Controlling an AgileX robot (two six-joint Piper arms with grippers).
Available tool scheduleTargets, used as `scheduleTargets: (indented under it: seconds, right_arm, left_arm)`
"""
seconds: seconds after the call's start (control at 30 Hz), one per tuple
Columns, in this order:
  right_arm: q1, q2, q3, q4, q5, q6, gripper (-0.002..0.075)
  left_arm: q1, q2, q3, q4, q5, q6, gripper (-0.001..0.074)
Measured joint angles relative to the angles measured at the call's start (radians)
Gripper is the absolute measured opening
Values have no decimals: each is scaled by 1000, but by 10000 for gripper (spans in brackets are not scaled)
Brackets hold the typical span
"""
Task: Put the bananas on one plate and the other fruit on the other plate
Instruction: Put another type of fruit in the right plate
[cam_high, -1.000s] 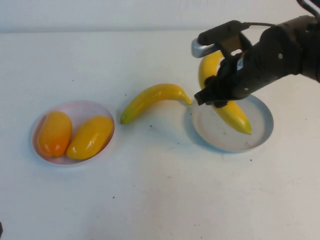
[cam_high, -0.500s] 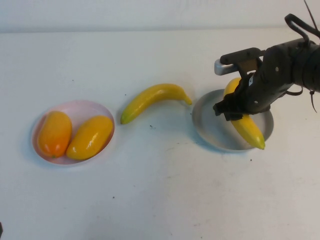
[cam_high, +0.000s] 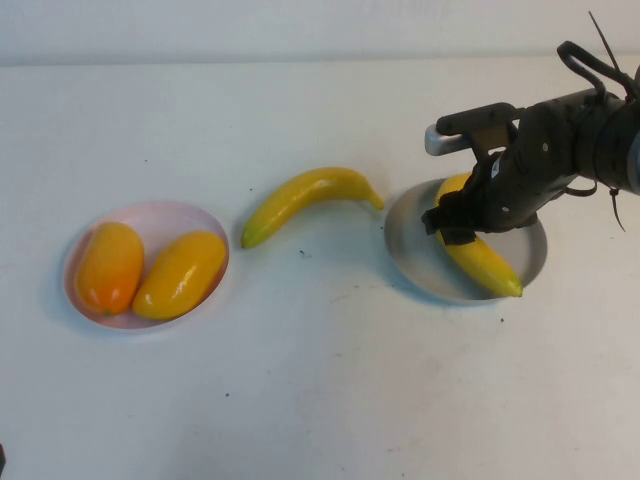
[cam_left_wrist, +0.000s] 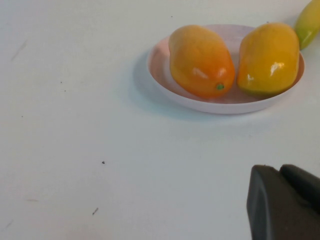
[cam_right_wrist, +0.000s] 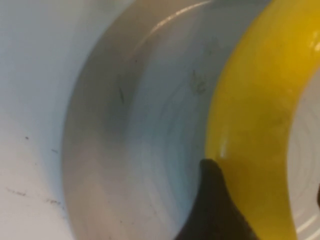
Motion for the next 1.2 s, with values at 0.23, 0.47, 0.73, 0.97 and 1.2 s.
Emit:
scheduleTargets:
  seconds: [0.23, 0.47, 0.73, 0.97, 1.2]
  right_arm:
    - [0, 2, -60, 39, 45, -14, 400]
    - [0, 6, -223, 259, 131, -350, 400]
    - [17, 96, -439, 387, 201, -596, 400]
    - [47, 219, -609, 413, 203, -250, 402]
    - [70, 306, -706, 417, 231, -34, 472]
  left_arm:
    - [0, 0, 0, 0, 0, 0, 2]
    - [0, 0, 0, 0, 0, 0, 1]
    - [0, 0, 0, 0, 0, 0, 1]
    - [0, 0, 0, 0, 0, 0, 1]
    - [0, 0, 0, 0, 0, 0, 1]
